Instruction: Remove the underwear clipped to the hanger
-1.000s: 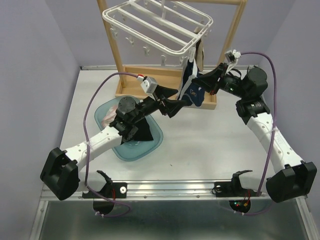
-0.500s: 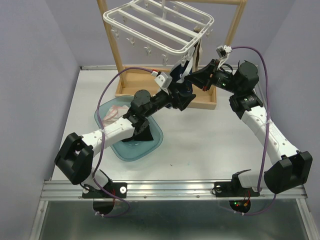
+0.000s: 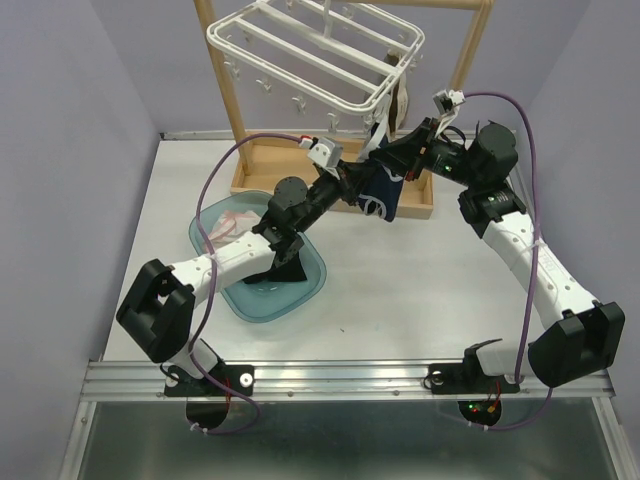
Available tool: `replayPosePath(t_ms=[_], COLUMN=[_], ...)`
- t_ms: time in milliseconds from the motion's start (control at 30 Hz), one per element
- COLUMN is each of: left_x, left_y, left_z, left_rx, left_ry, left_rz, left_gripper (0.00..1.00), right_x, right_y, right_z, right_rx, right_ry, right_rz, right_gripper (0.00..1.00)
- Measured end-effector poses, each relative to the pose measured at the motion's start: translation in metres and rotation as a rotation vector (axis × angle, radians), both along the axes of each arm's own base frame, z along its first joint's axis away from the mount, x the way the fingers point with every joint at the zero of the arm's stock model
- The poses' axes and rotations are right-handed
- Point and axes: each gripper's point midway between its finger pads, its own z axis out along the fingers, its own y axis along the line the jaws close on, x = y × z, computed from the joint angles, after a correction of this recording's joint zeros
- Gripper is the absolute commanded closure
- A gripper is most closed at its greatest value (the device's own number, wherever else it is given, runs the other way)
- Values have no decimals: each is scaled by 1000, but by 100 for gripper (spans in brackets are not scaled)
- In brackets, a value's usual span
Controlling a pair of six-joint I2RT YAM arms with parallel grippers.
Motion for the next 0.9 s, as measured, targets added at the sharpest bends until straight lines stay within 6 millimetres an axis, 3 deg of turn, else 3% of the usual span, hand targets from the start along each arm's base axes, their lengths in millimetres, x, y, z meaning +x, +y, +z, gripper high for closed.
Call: replayPosePath(t_ms=[133,300,333,467,667,900], left_x=[2,-6,-9,-17,-24,-21], left_y=[3,15,18,30,50,71], left_z=[2,-5,-8,-10,-2,12], left_rx=[-11,-10,-7,-10,-28,-49], left_ry=[-4,-1,2,3,-14,-31], left_rz=[20,34,36,46,70,109], left_gripper=[100,100,100,100,100,100], right_x=[2,4,5,7,20,43], right_y=[-1,-7,-9,-22,-40,-34], right_z=[1,1,1,6,5,3], right_rx=[1,-31,-37,-58,-78,-94], right_ry=[-3,-39,-46,-86,-102,-92], right_rz=[-11,-62,-75,-132,-203,-186], right_gripper=[92,66,55,40,31,24])
